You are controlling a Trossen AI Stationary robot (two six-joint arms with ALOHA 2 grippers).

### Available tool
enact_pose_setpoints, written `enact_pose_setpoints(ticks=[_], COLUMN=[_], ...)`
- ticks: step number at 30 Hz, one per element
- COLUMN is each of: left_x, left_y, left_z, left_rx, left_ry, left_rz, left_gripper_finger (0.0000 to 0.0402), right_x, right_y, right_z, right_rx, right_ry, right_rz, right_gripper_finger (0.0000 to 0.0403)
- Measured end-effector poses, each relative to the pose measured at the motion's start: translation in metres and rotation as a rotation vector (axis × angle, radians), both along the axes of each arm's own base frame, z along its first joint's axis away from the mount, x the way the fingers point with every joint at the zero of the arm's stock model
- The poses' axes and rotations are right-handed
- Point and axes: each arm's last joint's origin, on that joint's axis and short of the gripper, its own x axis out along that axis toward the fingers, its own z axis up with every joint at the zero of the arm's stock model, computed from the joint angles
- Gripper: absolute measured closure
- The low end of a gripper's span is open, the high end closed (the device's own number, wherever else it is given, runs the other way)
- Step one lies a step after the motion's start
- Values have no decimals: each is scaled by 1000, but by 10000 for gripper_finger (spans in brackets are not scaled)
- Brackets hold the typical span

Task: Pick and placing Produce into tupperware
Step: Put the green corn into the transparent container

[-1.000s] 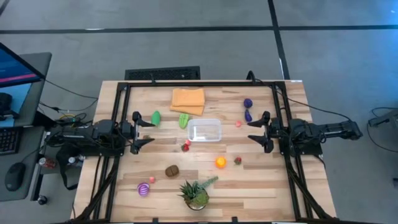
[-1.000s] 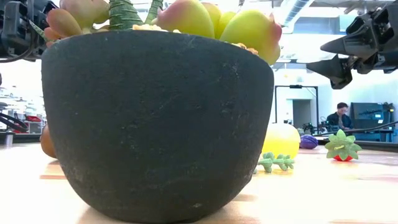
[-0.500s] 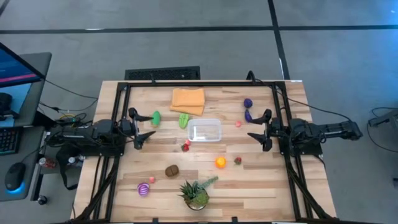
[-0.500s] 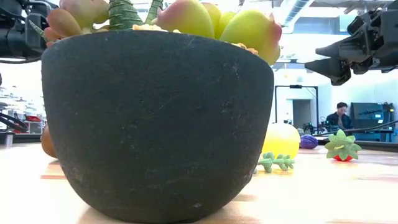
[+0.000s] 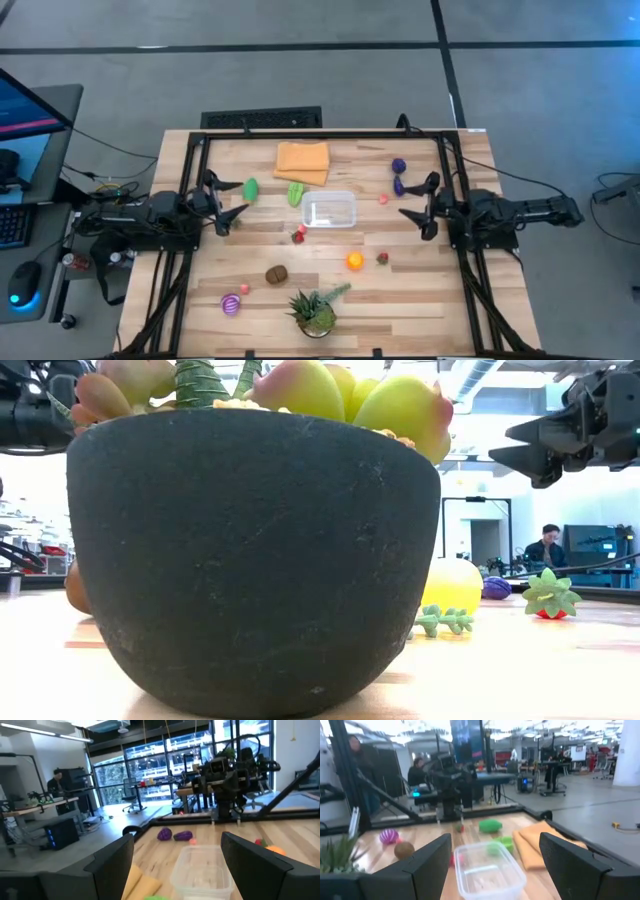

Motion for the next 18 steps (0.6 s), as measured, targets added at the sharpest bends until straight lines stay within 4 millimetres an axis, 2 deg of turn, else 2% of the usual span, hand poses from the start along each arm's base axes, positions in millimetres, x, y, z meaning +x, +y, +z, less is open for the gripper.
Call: enact_pose_setpoints(ticks=[5,18], left_x=[0,1], left_y=[0,-3], left_z=[-1,-3], left_rx=[-7,-2], left_ry=[7,27], left_rz=[-7,-120], left_gripper_finger=[109,109], right_x=[-1,0], right_y=[-1,2], right_z=[6,3], right_rx=[-19,-25], right_ry=[-54,-31], right_rz=[-15,20], right_gripper_finger=[106,106])
